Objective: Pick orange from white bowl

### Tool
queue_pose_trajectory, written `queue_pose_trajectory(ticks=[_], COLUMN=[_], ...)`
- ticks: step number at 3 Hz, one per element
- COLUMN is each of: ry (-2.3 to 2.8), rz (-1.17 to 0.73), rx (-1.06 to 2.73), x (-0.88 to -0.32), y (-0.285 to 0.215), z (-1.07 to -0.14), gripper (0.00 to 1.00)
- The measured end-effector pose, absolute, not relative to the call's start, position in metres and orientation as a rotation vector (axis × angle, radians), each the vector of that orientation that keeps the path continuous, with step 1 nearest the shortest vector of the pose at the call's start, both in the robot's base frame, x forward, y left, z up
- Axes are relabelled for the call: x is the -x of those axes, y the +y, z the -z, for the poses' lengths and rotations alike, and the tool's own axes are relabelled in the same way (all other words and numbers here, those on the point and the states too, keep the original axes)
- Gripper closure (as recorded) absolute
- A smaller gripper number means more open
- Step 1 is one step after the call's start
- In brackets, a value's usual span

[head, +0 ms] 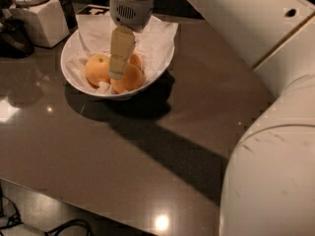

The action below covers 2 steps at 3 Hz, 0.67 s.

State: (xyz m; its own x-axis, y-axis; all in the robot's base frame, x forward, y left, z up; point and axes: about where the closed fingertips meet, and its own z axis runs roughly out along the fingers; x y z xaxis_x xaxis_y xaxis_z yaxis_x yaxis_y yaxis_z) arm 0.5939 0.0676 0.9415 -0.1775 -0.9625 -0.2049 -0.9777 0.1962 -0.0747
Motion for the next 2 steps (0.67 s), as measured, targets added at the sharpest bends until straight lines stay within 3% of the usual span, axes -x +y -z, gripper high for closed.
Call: queue_pose_trajectory(ticks=[2], ry=[2.364], rz=[-0.153], rx=[1.809], x=[-0.5978], y=[0.0778], z=[-0.9245], gripper=[0.0])
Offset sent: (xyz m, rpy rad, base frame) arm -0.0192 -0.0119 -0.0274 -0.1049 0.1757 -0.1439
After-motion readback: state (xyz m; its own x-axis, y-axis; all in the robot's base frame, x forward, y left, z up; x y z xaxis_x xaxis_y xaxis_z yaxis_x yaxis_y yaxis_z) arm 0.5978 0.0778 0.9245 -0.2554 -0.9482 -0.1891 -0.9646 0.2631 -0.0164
